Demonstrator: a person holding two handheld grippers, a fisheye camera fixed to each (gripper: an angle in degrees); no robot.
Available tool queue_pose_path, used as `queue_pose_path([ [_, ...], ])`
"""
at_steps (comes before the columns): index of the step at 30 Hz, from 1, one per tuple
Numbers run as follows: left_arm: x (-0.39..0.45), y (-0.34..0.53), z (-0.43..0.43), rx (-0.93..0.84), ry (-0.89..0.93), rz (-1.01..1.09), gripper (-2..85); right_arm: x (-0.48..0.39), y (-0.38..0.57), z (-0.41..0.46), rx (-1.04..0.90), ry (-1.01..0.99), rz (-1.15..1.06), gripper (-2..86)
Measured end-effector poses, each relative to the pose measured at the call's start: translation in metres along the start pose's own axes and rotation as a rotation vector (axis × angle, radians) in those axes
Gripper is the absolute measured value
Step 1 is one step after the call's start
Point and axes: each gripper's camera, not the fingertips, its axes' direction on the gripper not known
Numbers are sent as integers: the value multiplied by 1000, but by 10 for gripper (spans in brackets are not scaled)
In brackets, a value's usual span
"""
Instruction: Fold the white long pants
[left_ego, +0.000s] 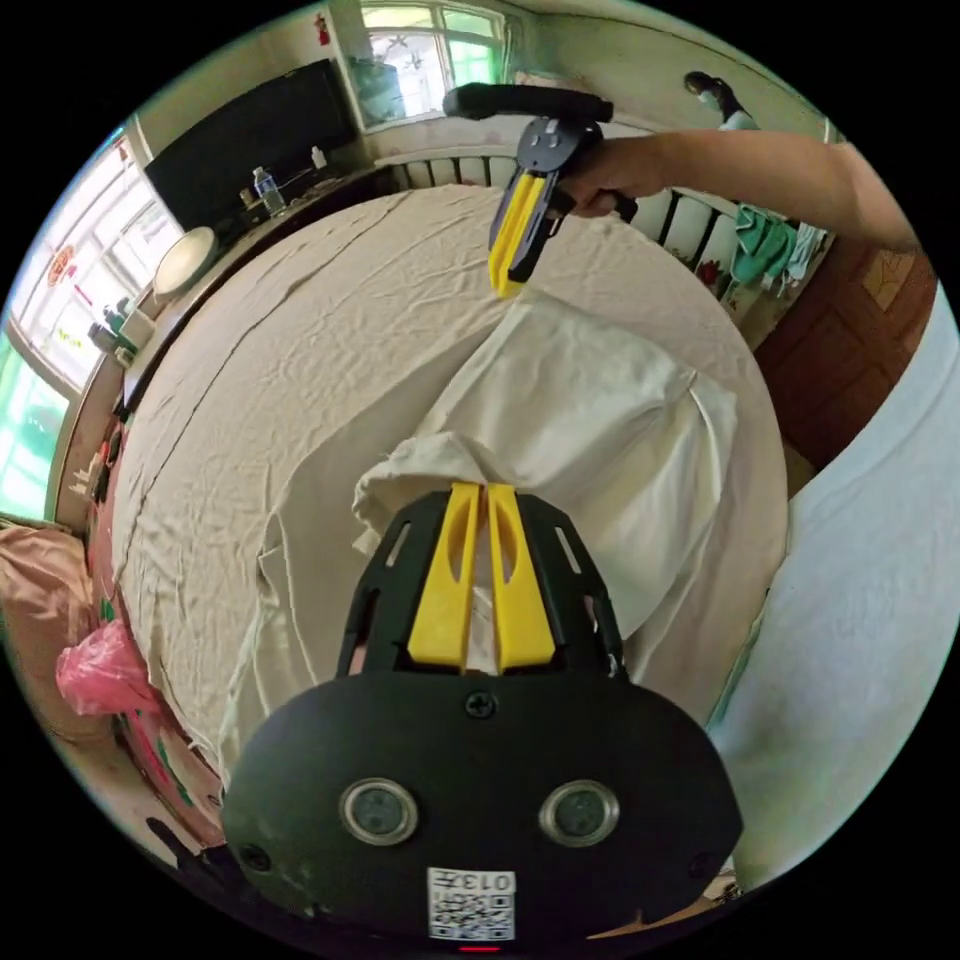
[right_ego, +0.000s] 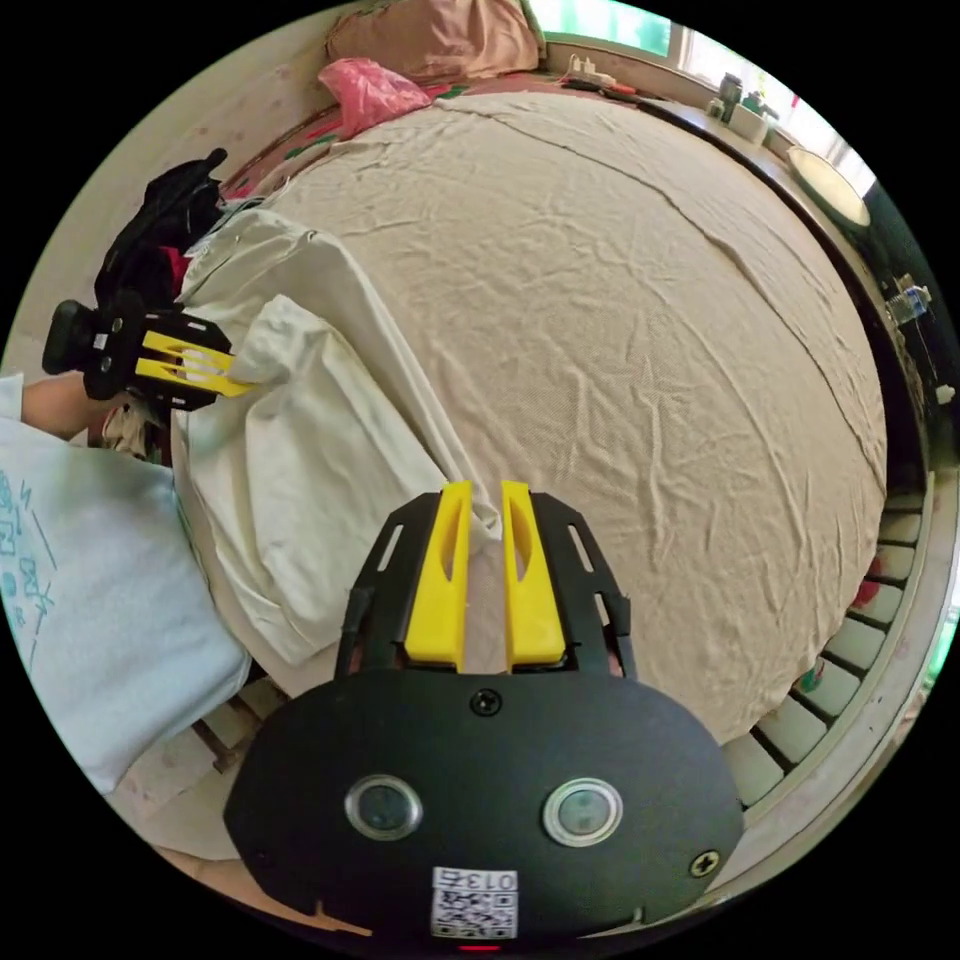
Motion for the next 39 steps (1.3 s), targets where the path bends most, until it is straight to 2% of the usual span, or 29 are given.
queue_pose_path([
  [2,-1,7,13,-85,-75,-34,10,-4,-5,8,-62,0,-51,54],
  [3,-5,17,20,-123,-86,-57,10,-8,-4,18,-136,62,-105,52],
  [5,-18,35,15,-49,-9,-145,11,-3,4,11,-104,84,-104,41],
  [9,-36,55,-1,-62,16,-260,27,13,40,-31,18,198,17,23],
  [12,-29,58,-27,11,-18,-257,50,5,63,-54,129,69,23,24],
  [15,-8,52,-38,52,-16,-195,49,-14,64,-50,175,92,-22,22],
  [16,-3,50,-36,41,-25,-169,45,-16,60,-39,154,88,-24,21],
  [19,7,53,-3,-162,-77,-137,30,-4,52,-5,41,54,12,17],
  [20,4,61,-9,-93,-74,-172,31,-1,55,-8,73,42,28,16],
  [22,-10,68,-20,-112,-34,-252,33,5,70,-35,174,69,121,20],
  [24,-21,86,-53,9,-13,-306,44,-5,82,-59,279,64,92,35],
  [26,-23,97,-69,38,34,-317,70,-19,79,-72,313,23,38,54],
  [29,-9,108,-83,63,134,-221,86,-46,56,-77,324,-88,-92,61],
  [34,35,102,-76,-52,17,48,98,-91,16,-60,303,-121,-227,74],
  [39,36,85,-69,-139,-57,175,20,-102,-13,-26,186,-99,-259,39],
])
